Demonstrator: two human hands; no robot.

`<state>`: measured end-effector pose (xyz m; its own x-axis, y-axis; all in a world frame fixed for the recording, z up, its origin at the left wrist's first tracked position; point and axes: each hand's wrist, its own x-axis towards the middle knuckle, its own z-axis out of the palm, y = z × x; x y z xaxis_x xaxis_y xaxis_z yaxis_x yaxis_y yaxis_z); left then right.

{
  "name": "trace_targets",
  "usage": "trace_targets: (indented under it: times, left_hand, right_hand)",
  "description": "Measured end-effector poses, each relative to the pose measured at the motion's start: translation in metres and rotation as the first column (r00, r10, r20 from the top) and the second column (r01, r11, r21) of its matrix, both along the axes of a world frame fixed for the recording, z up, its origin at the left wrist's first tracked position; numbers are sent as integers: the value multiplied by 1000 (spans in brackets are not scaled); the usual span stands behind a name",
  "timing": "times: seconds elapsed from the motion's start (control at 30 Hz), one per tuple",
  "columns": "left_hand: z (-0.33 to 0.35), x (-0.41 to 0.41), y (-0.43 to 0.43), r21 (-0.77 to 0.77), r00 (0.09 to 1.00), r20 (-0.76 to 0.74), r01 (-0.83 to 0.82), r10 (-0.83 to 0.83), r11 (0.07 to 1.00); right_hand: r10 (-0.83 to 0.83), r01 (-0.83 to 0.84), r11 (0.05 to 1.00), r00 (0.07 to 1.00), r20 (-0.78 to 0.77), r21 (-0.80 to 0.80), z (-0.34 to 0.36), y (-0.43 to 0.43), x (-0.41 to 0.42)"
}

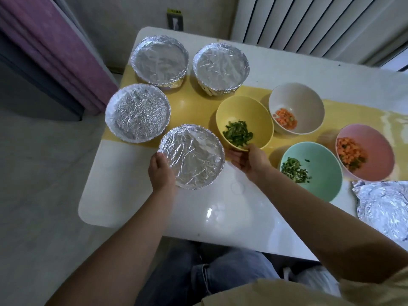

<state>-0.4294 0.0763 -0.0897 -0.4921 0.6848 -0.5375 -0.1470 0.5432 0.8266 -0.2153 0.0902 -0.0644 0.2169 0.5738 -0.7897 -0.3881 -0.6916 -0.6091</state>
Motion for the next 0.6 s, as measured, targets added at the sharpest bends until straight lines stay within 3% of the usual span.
trace_targets:
  times: [0.33,0.43,0.6]
  left_hand:
    - [-2,17,5,9,992,62,-111,111,994]
    - [-4,32,15,34,983,120,-143,138,989]
    - [4,55,30,19,984,93,-152,149,988]
  right_hand:
    - [-94,64,981,982,161,181,22,-7,30]
    - [-117,99,974,990,76,203,26,-15,37]
    - [-168,209,951,968,-187,227,19,-8,35]
